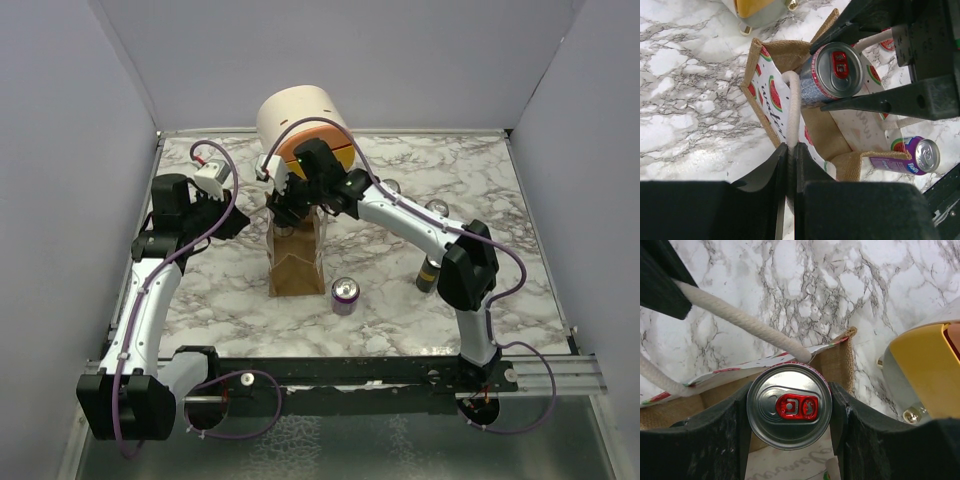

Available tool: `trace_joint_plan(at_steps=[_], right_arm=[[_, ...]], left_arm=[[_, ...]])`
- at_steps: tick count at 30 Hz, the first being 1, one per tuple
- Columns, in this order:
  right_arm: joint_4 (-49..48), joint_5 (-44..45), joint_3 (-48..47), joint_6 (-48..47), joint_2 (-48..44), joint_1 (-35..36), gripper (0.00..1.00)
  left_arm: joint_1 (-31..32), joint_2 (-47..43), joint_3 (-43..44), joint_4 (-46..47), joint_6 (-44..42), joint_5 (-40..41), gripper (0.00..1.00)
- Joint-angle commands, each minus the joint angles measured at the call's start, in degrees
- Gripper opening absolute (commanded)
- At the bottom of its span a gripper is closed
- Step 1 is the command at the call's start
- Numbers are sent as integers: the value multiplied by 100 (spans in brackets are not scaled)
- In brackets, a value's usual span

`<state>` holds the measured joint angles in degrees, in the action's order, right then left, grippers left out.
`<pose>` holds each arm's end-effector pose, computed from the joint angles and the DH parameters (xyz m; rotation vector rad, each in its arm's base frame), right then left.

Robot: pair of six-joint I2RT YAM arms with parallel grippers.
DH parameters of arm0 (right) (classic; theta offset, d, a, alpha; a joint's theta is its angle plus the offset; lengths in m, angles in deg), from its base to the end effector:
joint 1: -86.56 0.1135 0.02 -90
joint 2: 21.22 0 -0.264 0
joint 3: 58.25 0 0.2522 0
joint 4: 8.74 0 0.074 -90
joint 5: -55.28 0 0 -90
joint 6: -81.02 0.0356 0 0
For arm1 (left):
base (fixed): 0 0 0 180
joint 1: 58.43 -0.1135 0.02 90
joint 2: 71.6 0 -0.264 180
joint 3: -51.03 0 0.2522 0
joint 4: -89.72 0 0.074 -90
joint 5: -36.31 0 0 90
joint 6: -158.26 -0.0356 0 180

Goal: Place the beverage into the canvas bag

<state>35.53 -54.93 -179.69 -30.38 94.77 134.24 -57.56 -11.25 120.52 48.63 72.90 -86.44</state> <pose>0.3076 0.3561 0.3074 -1.4462 1.7595 0.6409 0.2263 -0.0227 0.3280 0.2694 2.0814 -0.6632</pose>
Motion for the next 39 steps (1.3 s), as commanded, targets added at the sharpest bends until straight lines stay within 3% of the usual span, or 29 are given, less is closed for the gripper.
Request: trace_joint_plan(at_steps=[1,10,33,39], right_arm=[[-1043,248,173,126,37,40,1],[-1688,428,537,319,273,37,1],[-1800,671,388,768,880,31,1],[-1698,728,419,824,993,31,8]], left_arm=[[-25,-182,-72,112,72,84,0],[-25,-234,-68,44,29,336,0],[-25,-268,-185,19,-12,214,0],[-19,-333,-240,64,-7,133,0]])
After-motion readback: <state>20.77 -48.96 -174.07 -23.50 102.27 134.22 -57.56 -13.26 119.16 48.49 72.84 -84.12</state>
